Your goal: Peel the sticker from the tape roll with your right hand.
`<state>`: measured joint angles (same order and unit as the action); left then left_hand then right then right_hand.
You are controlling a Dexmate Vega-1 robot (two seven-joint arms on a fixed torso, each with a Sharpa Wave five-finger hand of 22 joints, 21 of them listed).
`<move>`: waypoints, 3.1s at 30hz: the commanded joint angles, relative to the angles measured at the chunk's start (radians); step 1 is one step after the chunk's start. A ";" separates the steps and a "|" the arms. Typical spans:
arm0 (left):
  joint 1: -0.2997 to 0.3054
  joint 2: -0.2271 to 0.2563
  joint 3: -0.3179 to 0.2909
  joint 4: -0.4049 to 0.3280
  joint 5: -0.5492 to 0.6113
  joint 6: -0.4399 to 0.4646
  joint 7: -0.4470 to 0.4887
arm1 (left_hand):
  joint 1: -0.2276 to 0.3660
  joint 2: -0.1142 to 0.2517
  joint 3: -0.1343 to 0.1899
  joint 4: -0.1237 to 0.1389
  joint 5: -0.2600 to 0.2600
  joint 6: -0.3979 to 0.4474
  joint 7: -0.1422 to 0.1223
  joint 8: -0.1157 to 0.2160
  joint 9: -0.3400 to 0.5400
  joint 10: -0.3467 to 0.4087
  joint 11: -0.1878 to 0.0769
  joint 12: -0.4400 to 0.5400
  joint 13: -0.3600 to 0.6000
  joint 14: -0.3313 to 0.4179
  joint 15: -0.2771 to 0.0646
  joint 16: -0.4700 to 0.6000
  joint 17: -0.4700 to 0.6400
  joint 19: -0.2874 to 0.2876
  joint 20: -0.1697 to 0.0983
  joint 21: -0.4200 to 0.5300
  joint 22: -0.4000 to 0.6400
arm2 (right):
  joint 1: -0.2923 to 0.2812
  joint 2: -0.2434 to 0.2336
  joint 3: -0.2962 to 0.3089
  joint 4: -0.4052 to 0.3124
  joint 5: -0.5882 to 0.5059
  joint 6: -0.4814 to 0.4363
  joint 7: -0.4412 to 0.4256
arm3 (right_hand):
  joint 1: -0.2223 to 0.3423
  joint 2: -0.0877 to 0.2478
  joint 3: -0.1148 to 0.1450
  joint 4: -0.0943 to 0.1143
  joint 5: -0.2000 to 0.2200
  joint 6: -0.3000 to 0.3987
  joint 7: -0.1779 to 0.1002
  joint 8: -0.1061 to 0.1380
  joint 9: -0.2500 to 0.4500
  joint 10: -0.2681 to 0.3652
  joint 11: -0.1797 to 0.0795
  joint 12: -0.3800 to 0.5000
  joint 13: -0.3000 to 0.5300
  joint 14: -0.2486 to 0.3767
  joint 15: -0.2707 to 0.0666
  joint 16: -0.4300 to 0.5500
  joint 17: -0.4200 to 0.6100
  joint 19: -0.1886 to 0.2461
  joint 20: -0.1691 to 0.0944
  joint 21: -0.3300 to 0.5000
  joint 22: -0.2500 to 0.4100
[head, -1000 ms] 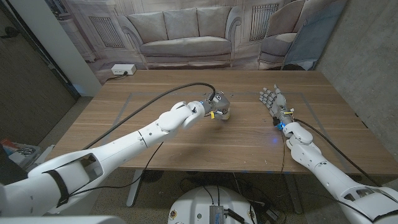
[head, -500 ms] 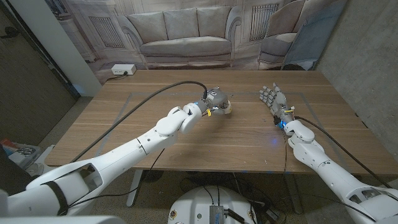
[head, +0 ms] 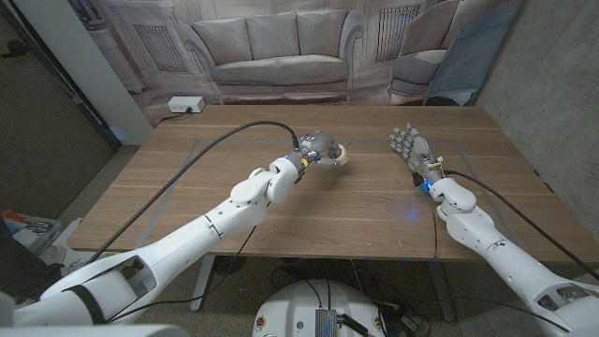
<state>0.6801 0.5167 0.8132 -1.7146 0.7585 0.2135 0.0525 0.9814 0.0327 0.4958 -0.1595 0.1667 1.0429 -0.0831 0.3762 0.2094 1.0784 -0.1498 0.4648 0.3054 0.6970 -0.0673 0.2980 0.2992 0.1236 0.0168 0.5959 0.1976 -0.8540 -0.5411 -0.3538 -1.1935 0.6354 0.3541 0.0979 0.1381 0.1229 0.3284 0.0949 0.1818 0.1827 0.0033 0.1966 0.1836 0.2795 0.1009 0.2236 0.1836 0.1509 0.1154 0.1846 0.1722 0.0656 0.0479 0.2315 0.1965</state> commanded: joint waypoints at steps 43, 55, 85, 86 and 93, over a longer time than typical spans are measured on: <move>-0.005 -0.073 -0.086 0.206 -0.671 -0.226 0.110 | 0.091 0.081 0.016 0.014 0.008 0.073 0.097 0.002 0.029 0.007 -0.007 0.082 0.134 0.012 -0.159 -0.010 0.022 0.016 0.013 0.017 0.004 | -0.098 -0.156 -0.030 -0.305 -0.379 -0.053 -0.309 | 0.214 0.020 0.086 -0.155 0.001 0.118 0.001 0.024 0.002 0.122 -0.038 0.030 0.002 0.085 -0.062 0.009 -0.001 0.056 -0.033 0.009 0.003; -0.040 -0.069 -0.065 0.215 -0.691 -0.194 0.070 | 0.089 0.082 0.016 0.018 0.009 0.070 0.097 0.000 0.031 0.003 -0.004 0.086 0.135 0.008 -0.155 -0.017 0.024 0.017 0.015 0.020 0.004 | -0.111 -0.184 -0.040 -0.371 -0.505 -0.095 -0.373 | 0.265 0.017 0.099 -0.193 0.003 0.157 -0.003 0.027 0.003 0.159 -0.053 0.037 0.003 0.128 -0.070 0.013 -0.001 0.074 -0.017 0.015 0.006; -0.130 -0.075 -0.023 0.212 -0.702 -0.167 -0.032 | 0.087 0.083 0.015 0.021 0.011 0.068 0.101 0.000 0.040 0.002 -0.002 0.094 0.130 0.011 -0.155 -0.025 0.030 0.018 0.016 0.027 0.005 | -0.188 -0.262 -0.044 -0.611 -0.838 -0.293 -0.512 | 0.342 0.019 0.103 -0.237 0.001 0.254 -0.028 0.036 0.006 0.202 -0.080 0.037 0.003 0.170 -0.114 0.012 0.002 0.099 0.012 0.024 0.012; -0.129 -0.075 -0.022 0.212 -0.701 -0.168 -0.030 | 0.087 0.083 0.015 0.021 0.011 0.068 0.102 0.000 0.040 0.001 -0.003 0.095 0.130 0.011 -0.154 -0.026 0.030 0.018 0.016 0.027 0.005 | -0.189 -0.264 -0.046 -0.617 -0.847 -0.304 -0.512 | 0.350 0.020 0.104 -0.240 0.001 0.255 -0.033 0.034 0.006 0.201 -0.088 0.036 0.003 0.170 -0.118 0.011 0.002 0.098 0.008 0.024 0.012; -0.127 -0.077 -0.022 0.209 -0.702 -0.166 -0.024 | 0.086 0.084 0.016 0.023 0.011 0.068 0.103 -0.001 0.041 0.001 0.001 0.098 0.130 0.011 -0.152 -0.029 0.031 0.016 0.015 0.028 0.005 | -0.198 -0.258 -0.058 -0.651 -0.915 -0.365 -0.546 | 0.423 0.017 0.111 -0.263 -0.004 0.295 -0.035 0.034 0.007 0.230 -0.091 0.037 0.003 0.214 -0.141 0.016 0.002 0.132 0.016 0.037 0.014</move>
<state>0.5560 0.4440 0.7887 -1.4998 0.0609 0.0422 0.0275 0.9820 0.0321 0.4959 -0.1595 0.1706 1.0327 -0.0619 0.3709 0.2446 1.0727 -0.1451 0.4649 0.3060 0.7018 -0.0654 0.2731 0.3276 0.1371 0.0307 0.6191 0.1973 -1.0307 -0.7963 -0.3994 -1.7765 -0.1621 0.0912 -0.3947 0.5323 0.1376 0.4360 -0.1562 0.1818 0.4610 -0.0294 0.2267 0.1888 0.4971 0.0157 0.2550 0.1836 0.3439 -0.0165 0.1931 0.1726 0.1819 0.0642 0.2610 0.2074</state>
